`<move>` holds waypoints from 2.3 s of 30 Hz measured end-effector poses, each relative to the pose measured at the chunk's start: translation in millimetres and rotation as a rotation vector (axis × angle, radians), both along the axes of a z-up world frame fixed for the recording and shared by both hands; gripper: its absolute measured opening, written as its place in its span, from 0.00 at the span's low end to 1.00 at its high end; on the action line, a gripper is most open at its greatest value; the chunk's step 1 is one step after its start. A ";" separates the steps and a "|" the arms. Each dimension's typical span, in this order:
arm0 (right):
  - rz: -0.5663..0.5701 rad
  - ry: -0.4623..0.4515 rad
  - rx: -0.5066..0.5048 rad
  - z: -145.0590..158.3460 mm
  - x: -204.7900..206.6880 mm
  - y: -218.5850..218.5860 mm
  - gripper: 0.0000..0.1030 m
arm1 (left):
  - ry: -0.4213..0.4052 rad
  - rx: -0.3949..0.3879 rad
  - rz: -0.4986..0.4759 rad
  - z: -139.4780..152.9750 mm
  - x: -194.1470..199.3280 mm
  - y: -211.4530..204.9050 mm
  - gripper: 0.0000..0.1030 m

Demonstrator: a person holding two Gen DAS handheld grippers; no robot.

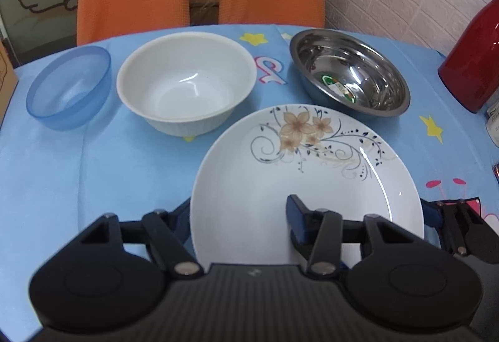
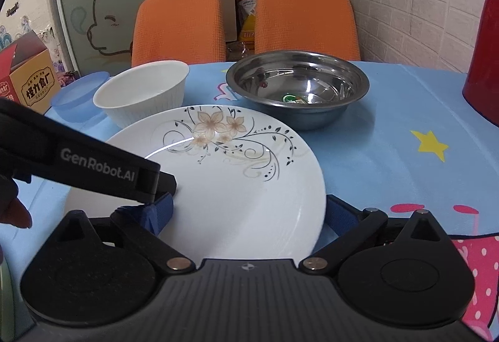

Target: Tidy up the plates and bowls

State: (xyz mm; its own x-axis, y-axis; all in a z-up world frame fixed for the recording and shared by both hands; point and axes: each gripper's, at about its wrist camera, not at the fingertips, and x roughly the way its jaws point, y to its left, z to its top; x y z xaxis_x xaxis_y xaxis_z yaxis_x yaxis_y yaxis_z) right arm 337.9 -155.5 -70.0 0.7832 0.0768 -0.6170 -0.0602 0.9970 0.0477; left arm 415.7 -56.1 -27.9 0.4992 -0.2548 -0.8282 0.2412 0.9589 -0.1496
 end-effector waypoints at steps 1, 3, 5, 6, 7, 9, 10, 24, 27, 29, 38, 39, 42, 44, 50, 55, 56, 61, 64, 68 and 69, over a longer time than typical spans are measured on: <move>-0.018 0.000 0.000 0.4 -0.8 2.1 0.89 | 0.004 -0.001 -0.001 0.1 0.2 0.9 0.47; -0.021 -0.008 0.010 -0.4 -3.3 1.8 0.89 | 0.004 -0.006 -0.011 -0.2 -0.5 2.4 0.47; -0.019 -0.009 0.006 0.0 -6.1 1.5 0.88 | 0.000 -0.003 -0.020 0.6 -3.4 1.0 0.47; -0.028 -0.009 0.009 0.5 -7.4 1.5 0.88 | -0.010 0.005 -0.025 1.8 -5.5 -0.6 0.47; -0.034 -0.012 0.012 1.5 -8.8 1.1 0.88 | -0.019 0.011 -0.027 3.2 -7.7 -2.0 0.47; -0.039 -0.027 0.008 5.3 -13.9 0.8 0.89 | -0.033 0.012 -0.031 7.2 -11.1 -3.7 0.47; -0.040 -0.035 0.006 8.1 -16.5 0.9 0.89 | -0.038 0.011 -0.032 9.6 -12.5 -4.1 0.47; -0.043 -0.087 0.009 12.3 -40.2 5.9 0.88 | -0.087 0.013 -0.044 20.9 -39.6 -0.1 0.47; -0.043 -0.110 0.008 21.9 -48.5 9.0 0.88 | -0.119 0.012 -0.039 33.9 -50.9 4.5 0.47; -0.036 -0.123 0.006 29.7 -56.8 14.3 0.88 | -0.133 0.003 -0.028 42.7 -61.5 11.9 0.47; 0.095 -0.158 0.023 52.3 -113.0 74.6 0.88 | -0.152 -0.003 0.095 69.0 -134.1 93.6 0.48; 0.112 -0.156 0.026 52.0 -118.1 83.1 0.88 | -0.153 0.006 0.115 69.2 -142.9 104.6 0.48; 0.177 -0.144 0.045 49.2 -135.3 113.9 0.88 | -0.156 0.033 0.170 67.5 -168.2 135.7 0.49; 0.215 -0.131 0.052 45.1 -144.7 130.9 0.88 | -0.151 0.046 0.208 64.0 -184.4 157.0 0.49; 0.283 -0.082 0.049 29.2 -163.2 169.0 0.88 | -0.112 0.043 0.270 42.9 -212.4 195.3 0.49; 0.295 -0.052 0.026 18.5 -168.1 181.1 0.88 | -0.079 -0.005 0.286 26.5 -213.8 209.4 0.49; 0.296 -0.055 0.023 18.3 -168.2 181.4 0.88 | -0.075 -0.017 0.287 24.4 -213.1 210.9 0.49; 0.319 -0.047 -0.013 14.2 -168.8 187.9 0.88 | -0.090 -0.025 0.280 20.9 -212.8 216.6 0.52; 0.325 -0.040 -0.012 13.4 -168.5 187.9 0.88 | -0.096 -0.030 0.270 21.0 -211.8 218.1 0.54; 0.319 -0.032 -0.008 16.1 -170.4 186.9 0.87 | -0.092 -0.044 0.265 20.9 -210.4 219.7 0.54; 0.320 -0.032 -0.008 17.0 -171.2 186.7 0.87 | -0.089 -0.047 0.265 20.8 -209.8 220.4 0.55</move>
State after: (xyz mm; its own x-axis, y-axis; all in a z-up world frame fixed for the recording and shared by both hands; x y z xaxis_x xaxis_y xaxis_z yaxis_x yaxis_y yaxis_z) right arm 166.7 31.2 -52.9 0.7393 0.3177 -0.5937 -0.3719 0.9277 0.0333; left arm 205.8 164.4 -7.1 0.6241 -0.1431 -0.7681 -0.0027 0.9827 -0.1853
